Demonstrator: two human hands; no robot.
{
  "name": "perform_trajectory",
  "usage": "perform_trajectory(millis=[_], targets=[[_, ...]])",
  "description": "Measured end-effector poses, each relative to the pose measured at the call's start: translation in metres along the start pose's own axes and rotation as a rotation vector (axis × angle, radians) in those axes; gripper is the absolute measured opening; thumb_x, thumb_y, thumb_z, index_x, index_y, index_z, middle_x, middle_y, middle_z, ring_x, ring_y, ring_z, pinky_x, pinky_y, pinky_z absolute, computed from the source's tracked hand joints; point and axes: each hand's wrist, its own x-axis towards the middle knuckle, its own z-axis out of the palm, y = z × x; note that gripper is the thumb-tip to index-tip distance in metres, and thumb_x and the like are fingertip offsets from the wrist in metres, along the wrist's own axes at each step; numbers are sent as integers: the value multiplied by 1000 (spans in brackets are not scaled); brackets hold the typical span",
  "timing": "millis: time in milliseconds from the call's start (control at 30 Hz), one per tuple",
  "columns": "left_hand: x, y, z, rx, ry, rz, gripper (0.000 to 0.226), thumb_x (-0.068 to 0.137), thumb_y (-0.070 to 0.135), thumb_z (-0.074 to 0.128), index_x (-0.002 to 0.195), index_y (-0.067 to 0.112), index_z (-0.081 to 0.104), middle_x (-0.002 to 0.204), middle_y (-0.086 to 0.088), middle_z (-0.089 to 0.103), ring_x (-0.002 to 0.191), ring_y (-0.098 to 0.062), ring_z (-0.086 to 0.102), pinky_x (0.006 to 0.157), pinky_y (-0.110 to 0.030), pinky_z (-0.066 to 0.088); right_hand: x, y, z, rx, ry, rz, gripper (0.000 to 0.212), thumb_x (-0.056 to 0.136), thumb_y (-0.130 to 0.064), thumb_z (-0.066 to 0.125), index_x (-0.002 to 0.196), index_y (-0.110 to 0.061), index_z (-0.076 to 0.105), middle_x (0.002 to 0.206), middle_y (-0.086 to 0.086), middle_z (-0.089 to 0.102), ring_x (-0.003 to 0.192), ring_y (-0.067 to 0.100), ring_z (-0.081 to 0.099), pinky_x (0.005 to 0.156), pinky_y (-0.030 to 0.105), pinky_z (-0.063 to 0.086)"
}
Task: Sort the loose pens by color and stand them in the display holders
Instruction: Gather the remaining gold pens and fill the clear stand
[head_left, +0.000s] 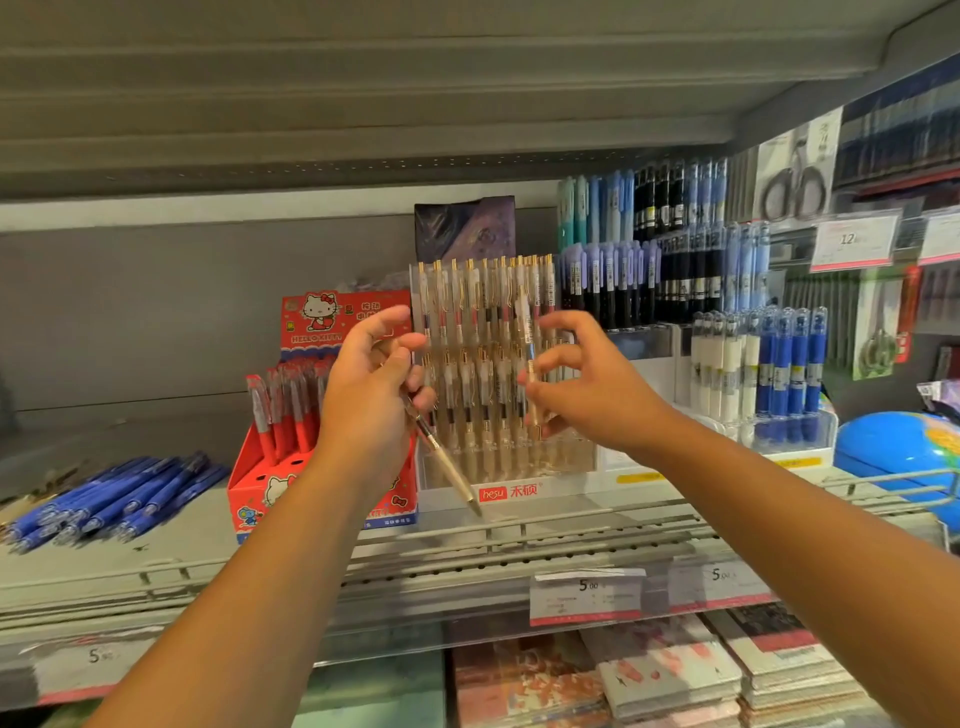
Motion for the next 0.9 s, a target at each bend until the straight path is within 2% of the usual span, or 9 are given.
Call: perform_trajectory(millis=[100, 200, 300, 433, 567, 633, 733, 833, 900], targets=[[-1, -1, -1, 15, -46, -10, 44, 90, -10, 40, 113, 20, 62, 91, -1, 63, 62, -9, 47, 57, -24, 42, 3, 9, -12, -53, 75, -24, 86, 87, -2, 70, 143, -46, 22, 100, 11, 61, 64, 24, 71, 57, 39, 61], [-1, 1, 0, 40, -80, -43, 60, 76, -17, 30, 111, 19, 62, 93, -3, 66, 66, -10, 48, 63, -26, 40, 7, 16, -16, -185, 148, -54, 88, 86, -6, 71, 141, -52, 20, 96, 8, 61, 61, 24, 71, 59, 42, 61], [0, 0, 1, 269, -69, -35, 65, 82, -24, 32, 113, 26, 61, 103, -2, 66, 76, -10, 55, 66, -26, 45, 10, 22, -16, -272, 205, -93, 90, 85, -10, 73, 141, -53, 17, 92, 3, 61, 55, 19, 70, 59, 41, 61], [-4, -4, -2, 397, -130, -30, 62, 91, -18, 42, 117, 36, 56, 106, 7, 72, 93, -10, 65, 62, -21, 54, 14, 26, -13, -377, 195, -90, 101, 85, -13, 74, 146, -53, 4, 95, 2, 61, 53, 15, 69, 57, 34, 61], [-9, -4, -1, 387, -116, 62, 43, 94, -5, 57, 124, 25, 53, 104, 8, 74, 99, -9, 69, 78, -19, 56, 18, 31, -7, -494, 204, -97, 93, 83, -17, 76, 144, -47, 13, 90, -5, 60, 59, 13, 68, 63, 38, 61], [-12, -3, -1, 375, -86, 80, 38, 92, -4, 62, 121, 20, 57, 104, 5, 74, 99, -8, 69, 76, -17, 55, 19, 35, -5, -537, 222, -109, 90, 83, -21, 77, 143, -46, 15, 85, -7, 61, 62, 10, 66, 62, 33, 59], [-14, -3, -1, 471, -60, 122, 35, 88, 2, 69, 114, 26, 65, 107, 3, 71, 95, -5, 69, 75, -15, 54, 20, 40, -3, -561, 213, -100, 81, 85, -22, 75, 142, -42, 21, 76, -6, 64, 59, 4, 64, 58, 26, 55], [-17, -4, -2, 524, -59, 140, 35, 87, 3, 71, 112, 28, 68, 106, -2, 70, 95, -13, 68, 82, -24, 58, 19, 43, -1, -630, 134, -67, 61, 89, -22, 70, 139, -28, 34, 70, -4, 66, 64, 10, 65, 66, 40, 59], [-17, -5, -1, 527, -59, 148, 35, 86, 2, 71, 110, 28, 68, 103, -5, 70, 92, -15, 69, 83, -27, 58, 18, 43, -1, -684, 108, -63, 51, 91, -22, 67, 135, -23, 41, 69, -2, 66, 65, 15, 65, 67, 44, 58]])
